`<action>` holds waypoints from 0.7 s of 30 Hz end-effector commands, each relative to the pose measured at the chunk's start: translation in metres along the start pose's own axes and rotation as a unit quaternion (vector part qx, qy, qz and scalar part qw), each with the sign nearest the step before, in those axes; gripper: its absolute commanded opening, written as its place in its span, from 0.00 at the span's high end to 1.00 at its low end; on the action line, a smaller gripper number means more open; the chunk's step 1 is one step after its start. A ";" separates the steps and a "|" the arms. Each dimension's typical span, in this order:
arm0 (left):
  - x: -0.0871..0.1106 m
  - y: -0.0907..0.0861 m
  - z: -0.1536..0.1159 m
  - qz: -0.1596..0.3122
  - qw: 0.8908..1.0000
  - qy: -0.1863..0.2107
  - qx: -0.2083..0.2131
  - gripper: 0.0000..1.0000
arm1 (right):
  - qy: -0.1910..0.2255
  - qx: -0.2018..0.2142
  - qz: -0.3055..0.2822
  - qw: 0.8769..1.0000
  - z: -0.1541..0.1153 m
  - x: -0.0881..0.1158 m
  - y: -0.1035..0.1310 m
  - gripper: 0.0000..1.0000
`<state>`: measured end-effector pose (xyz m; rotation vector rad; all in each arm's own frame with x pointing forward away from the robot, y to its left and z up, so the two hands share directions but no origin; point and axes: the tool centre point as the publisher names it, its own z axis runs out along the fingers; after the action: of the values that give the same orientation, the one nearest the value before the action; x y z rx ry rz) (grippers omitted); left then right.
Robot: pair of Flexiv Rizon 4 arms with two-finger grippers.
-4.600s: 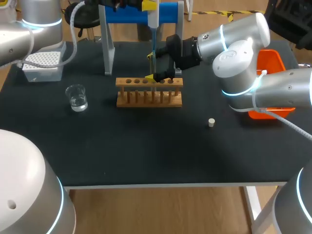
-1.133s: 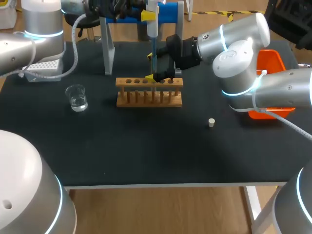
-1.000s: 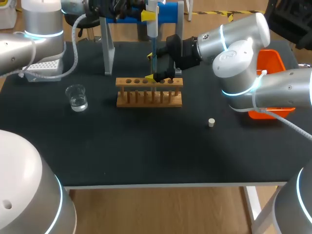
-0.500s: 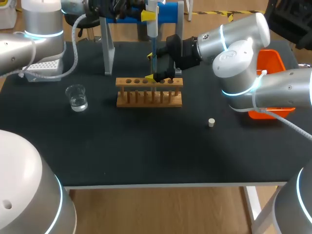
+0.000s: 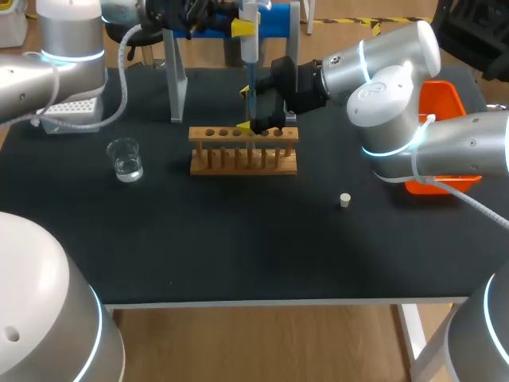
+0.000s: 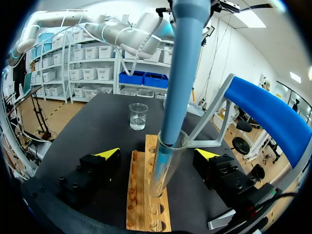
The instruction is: Invert the test tube, pick up the pipette, mount the tip to pipette, aspirate from beaker and dispense into the tube, eject the tip, return the pipette, and cap with the stopper.
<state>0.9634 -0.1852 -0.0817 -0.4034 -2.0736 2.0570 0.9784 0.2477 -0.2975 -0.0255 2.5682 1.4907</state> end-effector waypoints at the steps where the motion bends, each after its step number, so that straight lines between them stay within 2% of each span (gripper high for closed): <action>1: -0.001 -0.002 0.000 -0.001 1.000 0.000 -0.004 1.00 | 0.002 0.000 0.000 1.000 -0.001 0.000 0.000 0.00; 21: -0.002 -0.003 0.001 -0.002 1.000 -0.001 -0.007 1.00 | 0.002 0.000 0.000 1.000 -0.001 0.000 0.000 0.00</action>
<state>0.9647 -0.1860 -0.0802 -0.4010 -2.0867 2.0456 0.9784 0.2477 -0.2975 -0.0255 2.5682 1.4907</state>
